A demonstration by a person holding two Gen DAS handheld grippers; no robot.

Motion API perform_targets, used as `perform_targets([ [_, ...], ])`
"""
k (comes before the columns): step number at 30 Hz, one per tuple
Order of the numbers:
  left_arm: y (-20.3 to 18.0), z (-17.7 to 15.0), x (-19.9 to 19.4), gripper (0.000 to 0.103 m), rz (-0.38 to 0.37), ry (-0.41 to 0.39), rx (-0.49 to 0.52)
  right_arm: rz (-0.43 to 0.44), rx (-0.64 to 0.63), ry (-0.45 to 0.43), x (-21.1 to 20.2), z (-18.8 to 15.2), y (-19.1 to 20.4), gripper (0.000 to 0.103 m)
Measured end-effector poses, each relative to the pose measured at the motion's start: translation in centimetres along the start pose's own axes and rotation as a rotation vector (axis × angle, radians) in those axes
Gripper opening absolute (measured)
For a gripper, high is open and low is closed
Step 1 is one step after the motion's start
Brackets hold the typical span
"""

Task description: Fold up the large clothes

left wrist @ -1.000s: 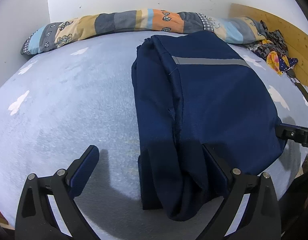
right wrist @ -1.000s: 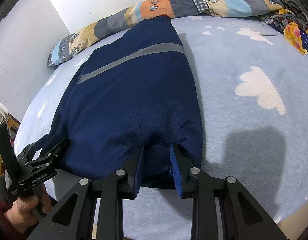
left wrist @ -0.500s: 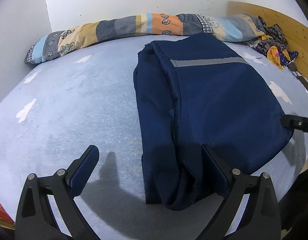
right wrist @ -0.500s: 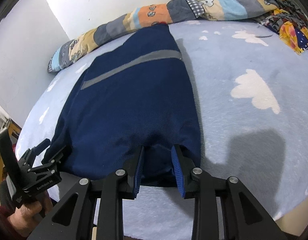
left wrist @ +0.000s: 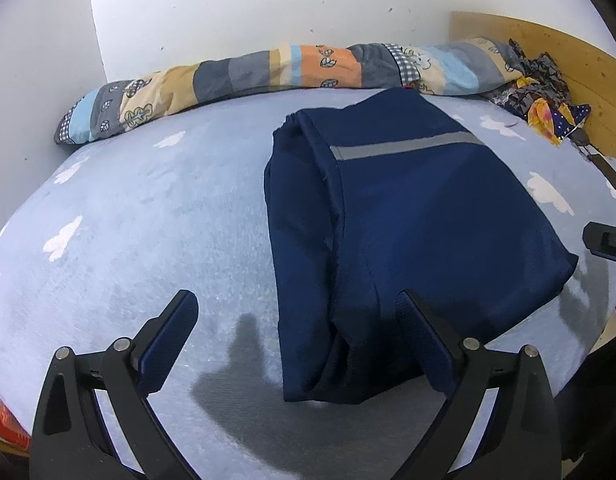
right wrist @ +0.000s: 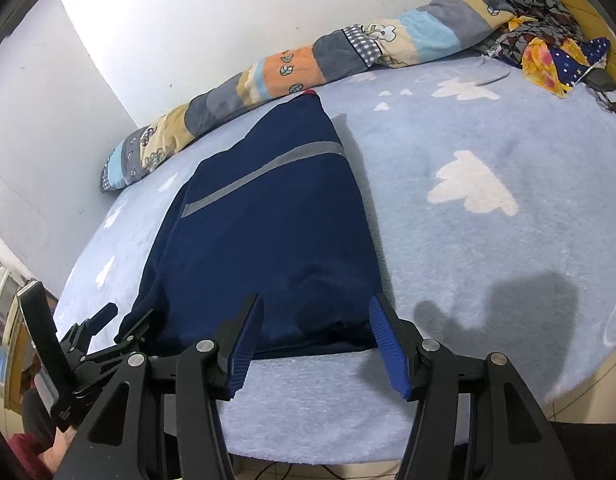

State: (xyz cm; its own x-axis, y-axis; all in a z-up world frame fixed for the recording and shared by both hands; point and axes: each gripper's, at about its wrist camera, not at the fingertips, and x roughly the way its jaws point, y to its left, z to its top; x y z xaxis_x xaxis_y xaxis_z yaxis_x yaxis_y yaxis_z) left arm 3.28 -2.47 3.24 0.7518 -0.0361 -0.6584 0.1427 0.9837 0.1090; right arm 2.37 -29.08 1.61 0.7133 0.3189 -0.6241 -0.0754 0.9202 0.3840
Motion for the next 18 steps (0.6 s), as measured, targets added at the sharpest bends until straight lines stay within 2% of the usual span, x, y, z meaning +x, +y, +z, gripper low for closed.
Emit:
perform_targets([
  [18,-0.1,0.6,-1.5,0.1,0.018,-0.066,0.012,0.001,0.007,-0.002,-0.2,-0.3,0.1,0.06],
])
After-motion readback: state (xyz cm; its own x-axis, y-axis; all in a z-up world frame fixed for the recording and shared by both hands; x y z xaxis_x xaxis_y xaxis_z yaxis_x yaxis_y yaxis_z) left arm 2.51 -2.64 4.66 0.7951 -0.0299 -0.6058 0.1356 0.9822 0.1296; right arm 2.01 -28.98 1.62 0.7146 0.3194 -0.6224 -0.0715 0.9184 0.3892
